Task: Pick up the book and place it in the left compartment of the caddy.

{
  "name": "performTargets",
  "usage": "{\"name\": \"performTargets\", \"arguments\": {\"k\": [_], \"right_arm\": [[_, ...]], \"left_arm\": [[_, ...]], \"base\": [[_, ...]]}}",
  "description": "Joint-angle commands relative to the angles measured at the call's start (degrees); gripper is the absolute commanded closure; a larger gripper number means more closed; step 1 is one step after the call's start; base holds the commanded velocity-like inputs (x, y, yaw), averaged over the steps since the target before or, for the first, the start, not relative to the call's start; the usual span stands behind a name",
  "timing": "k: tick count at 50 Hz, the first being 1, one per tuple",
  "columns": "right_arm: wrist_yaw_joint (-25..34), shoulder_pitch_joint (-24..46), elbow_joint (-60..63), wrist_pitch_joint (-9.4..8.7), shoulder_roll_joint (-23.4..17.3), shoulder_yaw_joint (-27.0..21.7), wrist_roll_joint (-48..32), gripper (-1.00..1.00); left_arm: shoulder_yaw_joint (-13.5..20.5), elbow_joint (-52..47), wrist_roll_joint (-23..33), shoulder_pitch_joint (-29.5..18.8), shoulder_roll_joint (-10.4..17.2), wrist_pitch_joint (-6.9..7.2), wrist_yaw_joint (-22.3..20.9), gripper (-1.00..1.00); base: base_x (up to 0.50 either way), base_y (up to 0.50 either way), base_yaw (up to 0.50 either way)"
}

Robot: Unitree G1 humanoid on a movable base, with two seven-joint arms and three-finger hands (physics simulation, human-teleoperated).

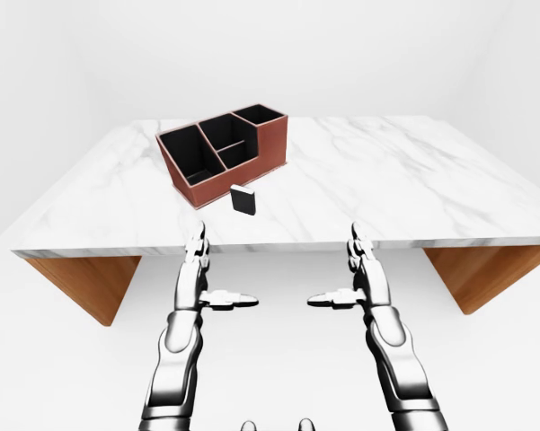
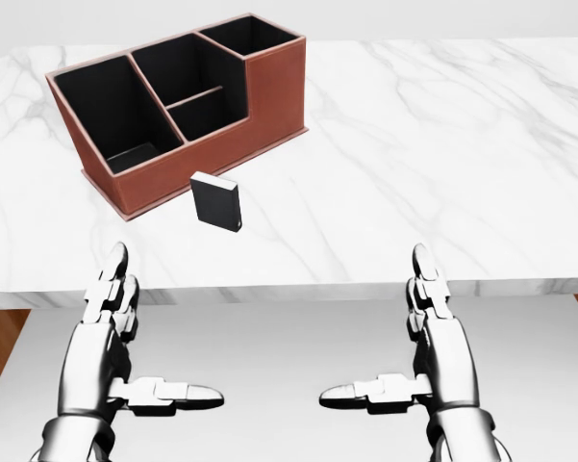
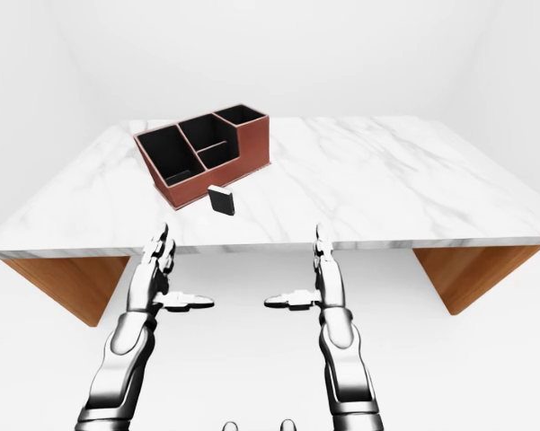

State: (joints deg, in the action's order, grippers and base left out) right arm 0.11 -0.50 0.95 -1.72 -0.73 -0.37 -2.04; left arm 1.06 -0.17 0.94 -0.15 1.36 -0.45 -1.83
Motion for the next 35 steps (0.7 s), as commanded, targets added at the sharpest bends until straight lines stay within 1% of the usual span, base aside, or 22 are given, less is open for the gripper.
{"name": "performTargets", "arguments": {"k": [1,2,3,4,5,6,7,10,11,14,15,18,19,20,22,24,25,27,32,35], "right_arm": [[0.45,-2.68,4.41,-3.28,-0.57,-0.02,-6.32,-1.0],[0.74,-2.69,5.15,-3.28,-0.17,-0.55,-4.92,-1.0],[0.03,-2.7,6.18,-3.28,-0.31,-0.67,-5.71,-1.0],[0.31,-2.76,6.27,-3.28,-0.32,-0.65,-5.53,-1.0],[0.94,-2.87,6.11,-3.28,-0.16,-0.73,-4.41,-1.0],[1.01,-3.02,6.43,-3.28,-0.03,-0.8,-3.86,-1.0],[0.56,-3.04,6.51,-3.28,0.09,-1.19,-3.35,-1.0],[0.12,-3.13,6.66,-3.28,-0.19,-0.76,-4.56,-1.0],[0.02,-2.9,6.23,-3.28,-0.05,-0.92,-4.1,-1.0],[-0.01,-2.83,5.72,-3.28,-0.14,-0.87,-4.01,-1.0],[-0.07,-2.76,5.59,-3.28,-0.16,-0.89,-4.01,-1.0],[-0.04,-2.9,6.04,-3.28,-0.13,-0.88,-3.77,-1.0],[-0.08,-3.02,6.44,-3.28,-0.1,-0.82,-3.84,-1.0],[-0.12,-3.1,6.68,-3.28,-0.07,-0.8,-3.83,-1.0],[-0.12,-3.09,6.71,-3.28,-0.04,-0.86,-3.59,-1.0],[-0.12,-3.19,7.11,-3.28,0.0,-0.78,-3.48,-1.0],[-0.15,-3.18,7.05,-3.28,0.0,-0.74,-3.5,-1.0],[-0.07,-3.01,6.69,-3.28,-0.03,-0.81,-3.28,-1.0],[-0.1,-3.18,7.12,-3.28,-0.06,-0.8,-3.31,-1.0],[-0.27,-2.97,6.86,-3.28,0.07,-0.67,-3.27,-1.0]], "left_arm": [[3.73,0.66,5.05,-1.23,2.56,-3.69,-2.49,-1.0],[4.1,0.18,3.74,-1.43,2.47,-2.2,-3.48,-1.0],[4.52,-0.12,2.33,-1.62,2.37,-1.16,-4.19,-1.0],[4.75,-0.08,2.4,-1.83,2.54,-1.06,-4.02,-1.0],[5.07,-0.28,2.48,-1.86,2.54,-1.31,-3.43,-1.0],[5.21,-0.44,2.21,-1.96,2.58,-1.04,-3.4,-1.0],[5.62,-1.16,0.96,-1.99,2.5,-0.01,-3.7,-1.0],[5.73,-1.5,1.09,-1.94,2.74,-0.15,-3.43,-1.0],[6.25,-1.94,0.29,-2.23,2.86,0.53,-3.47,-1.0],[6.81,-2.32,-0.65,-2.51,3.03,0.95,-3.27,-1.0],[6.94,-2.17,-0.95,-2.59,3.04,0.8,-3.15,-1.0],[7.35,-3.74,-1.98,-2.47,3.12,2.18,-2.89,-1.0],[7.56,-3.58,-2.43,-2.69,3.18,2.28,-2.89,-1.0],[7.68,-2.99,-2.66,-2.91,3.27,1.94,-2.89,-1.0],[8.41,-4.02,-4.53,-3.24,3.35,3.82,-2.88,-1.0],[9.73,-4.22,-6.46,-4.07,3.83,4.36,-2.25,-1.0],[10.07,-4.11,-6.92,-4.31,4.04,4.23,-1.89,-1.0],[10.81,-5.38,-8.38,-4.49,4.52,5.45,-1.5,-1.0],[12.61,-6.99,-11.04,-5.11,5.81,5.45,-1.13,-1.0],[13.84,-5.59,-12.47,-6.31,6.61,5.45,-0.85,-1.0]], "base": [[0.0,0.0,0.0],[0.0,0.0,0.0],[0.0,0.0,0.0],[0.0,0.0,0.0],[0.0,0.0,0.0],[0.0,0.0,0.0],[0.0,0.0,0.0],[0.0,0.0,0.0],[0.0,0.0,0.0],[0.0,0.0,0.0],[0.0,0.0,0.0],[0.0,0.0,0.0],[0.0,0.0,0.0],[0.0,0.0,0.0],[0.0,0.0,0.0],[0.0,0.0,0.0],[0.0,0.0,0.0],[0.0,0.0,0.0],[0.0,0.0,0.0],[0.0,0.0,0.0]]}}
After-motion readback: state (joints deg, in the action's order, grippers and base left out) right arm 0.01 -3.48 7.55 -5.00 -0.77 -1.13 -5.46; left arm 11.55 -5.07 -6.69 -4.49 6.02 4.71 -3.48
